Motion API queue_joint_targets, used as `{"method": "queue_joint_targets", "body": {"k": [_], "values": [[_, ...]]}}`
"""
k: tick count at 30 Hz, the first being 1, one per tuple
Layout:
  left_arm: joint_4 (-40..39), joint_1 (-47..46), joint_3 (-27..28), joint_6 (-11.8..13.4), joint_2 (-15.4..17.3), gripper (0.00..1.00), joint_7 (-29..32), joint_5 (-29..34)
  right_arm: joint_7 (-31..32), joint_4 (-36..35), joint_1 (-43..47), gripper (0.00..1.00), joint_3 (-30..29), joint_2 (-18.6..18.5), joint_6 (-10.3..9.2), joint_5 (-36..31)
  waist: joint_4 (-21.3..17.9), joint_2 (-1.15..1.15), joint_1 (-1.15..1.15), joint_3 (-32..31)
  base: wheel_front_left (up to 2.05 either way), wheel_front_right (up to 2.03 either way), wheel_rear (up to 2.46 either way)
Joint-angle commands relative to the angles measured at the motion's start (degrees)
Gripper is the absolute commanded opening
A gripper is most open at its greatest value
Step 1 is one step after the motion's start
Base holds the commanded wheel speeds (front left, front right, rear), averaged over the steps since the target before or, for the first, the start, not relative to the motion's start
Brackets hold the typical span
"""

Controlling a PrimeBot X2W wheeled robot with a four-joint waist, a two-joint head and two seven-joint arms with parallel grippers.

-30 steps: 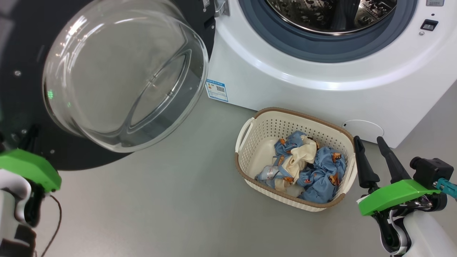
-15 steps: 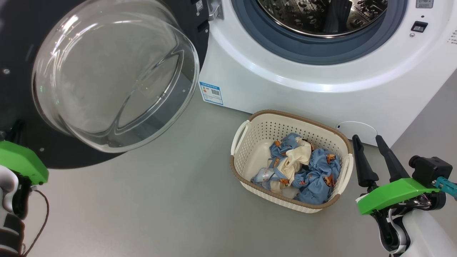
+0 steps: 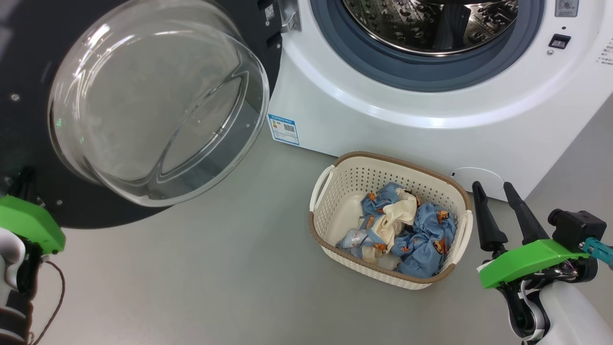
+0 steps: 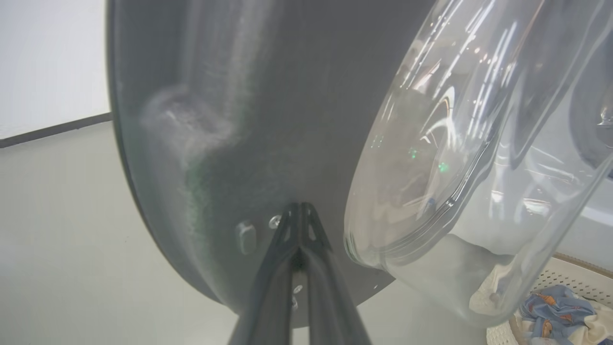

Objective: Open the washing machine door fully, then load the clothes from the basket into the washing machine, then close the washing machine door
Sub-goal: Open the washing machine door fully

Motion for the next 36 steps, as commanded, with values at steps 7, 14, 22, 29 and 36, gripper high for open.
{"method": "queue_joint_targets", "body": {"k": [7, 14, 22, 29, 36], "values": [[-0.6, -0.9, 0.5, -1.1, 4.0, 0.0, -2.2, -0.3, -0.7, -1.0, 0.0, 1.0, 1.3, 0.1, 0.33, 0.4, -0.2, 0.0, 0.0, -0.7, 0.0, 0.0, 0.0], [-1.3, 1.0, -0.7, -1.8, 3.2, 0.0, -3.7, -0.4, -0.7, -0.8, 0.6, 1.0, 1.8, 0.1, 0.33, 0.7, -0.4, 0.0, 0.0, -1.9, 0.0, 0.0, 0.0], [-6.2, 4.3, -2.4, -2.4, 2.5, 0.49, -5.7, -0.5, -0.7, -1.0, 1.2, 1.0, 2.0, -0.3, 0.33, 0.9, -1.1, 0.0, 0.0, -2.6, 0.0, 0.0, 0.0], [-11.4, 7.9, -2.5, -2.1, 1.6, 1.0, -6.0, -1.6, -0.7, -0.8, 1.3, 1.0, 3.0, -0.4, 0.33, 1.2, -2.5, 0.0, 0.0, -3.2, 0.0, 0.0, 0.0], [-21.3, 14.3, -2.4, 0.3, 0.2, 1.0, -6.1, -2.6, -0.7, -1.2, 1.6, 1.0, 4.2, -0.7, 0.33, 0.8, -5.9, 0.0, 0.0, -4.6, 0.0, 0.0, 0.0]]}}
